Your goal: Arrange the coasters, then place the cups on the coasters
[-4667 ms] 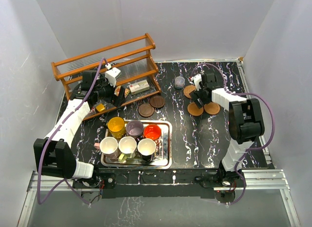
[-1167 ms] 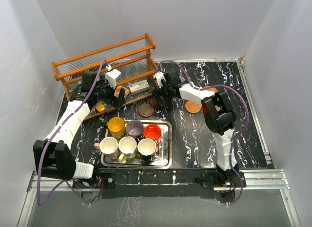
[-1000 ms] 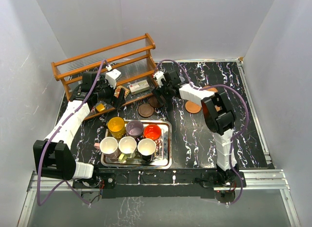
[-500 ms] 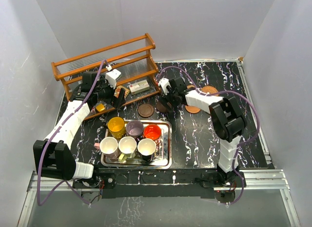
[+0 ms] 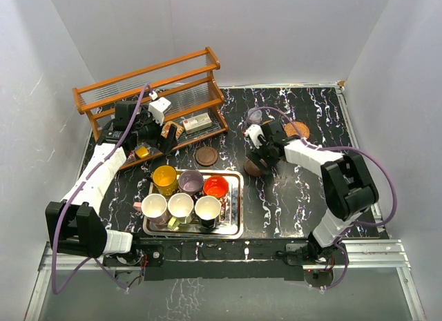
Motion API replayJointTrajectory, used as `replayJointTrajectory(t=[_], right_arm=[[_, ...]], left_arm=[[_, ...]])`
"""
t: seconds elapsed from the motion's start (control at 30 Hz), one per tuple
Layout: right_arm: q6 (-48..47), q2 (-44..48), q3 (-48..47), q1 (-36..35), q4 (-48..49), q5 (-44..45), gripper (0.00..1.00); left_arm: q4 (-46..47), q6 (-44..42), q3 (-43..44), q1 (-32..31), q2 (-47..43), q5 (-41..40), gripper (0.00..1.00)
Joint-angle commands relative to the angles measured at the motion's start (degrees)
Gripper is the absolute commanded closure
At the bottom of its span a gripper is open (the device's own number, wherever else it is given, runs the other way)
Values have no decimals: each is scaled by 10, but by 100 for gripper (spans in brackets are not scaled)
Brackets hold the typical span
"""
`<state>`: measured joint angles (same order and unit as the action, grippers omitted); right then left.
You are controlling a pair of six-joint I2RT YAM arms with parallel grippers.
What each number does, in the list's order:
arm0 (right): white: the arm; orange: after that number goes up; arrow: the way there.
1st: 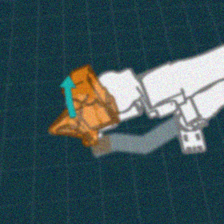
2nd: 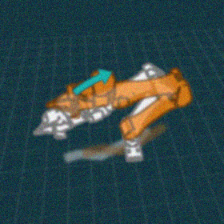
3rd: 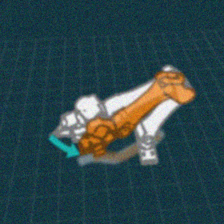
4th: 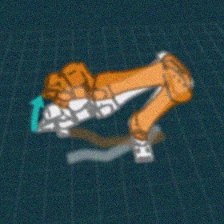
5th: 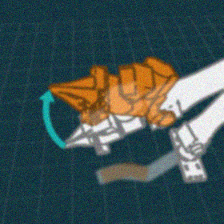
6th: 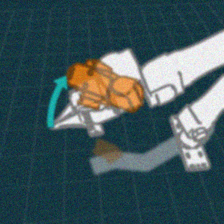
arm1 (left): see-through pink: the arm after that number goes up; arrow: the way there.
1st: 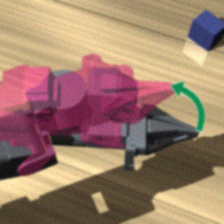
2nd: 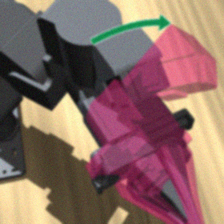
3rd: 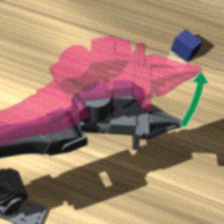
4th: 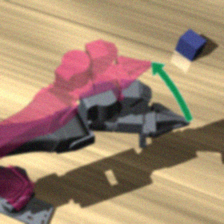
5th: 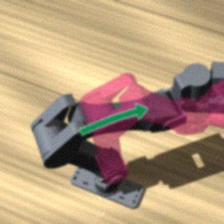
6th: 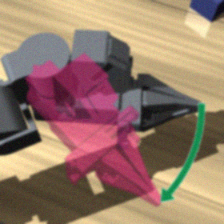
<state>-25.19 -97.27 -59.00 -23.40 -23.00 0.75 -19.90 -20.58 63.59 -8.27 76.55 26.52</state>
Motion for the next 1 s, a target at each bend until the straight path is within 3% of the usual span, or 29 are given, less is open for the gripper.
replayJointTrajectory(t=[0.0,0.37,0.57,0.97], right_arm=[[-40,56,52,33,-32,23,21],[-119,147,121,196,-58,5,20],[-149,134,110,276,-57,3,20],[-105,51,31,312,-58,-65,21]], left_arm=[[-5,-2,-5,-1,-23,21,1],[-8,-2,-2,-1,-16,28,1],[-8,-6,-4,-1,-15,32,1],[-10,-9,-5,-1,-14,32,1]])
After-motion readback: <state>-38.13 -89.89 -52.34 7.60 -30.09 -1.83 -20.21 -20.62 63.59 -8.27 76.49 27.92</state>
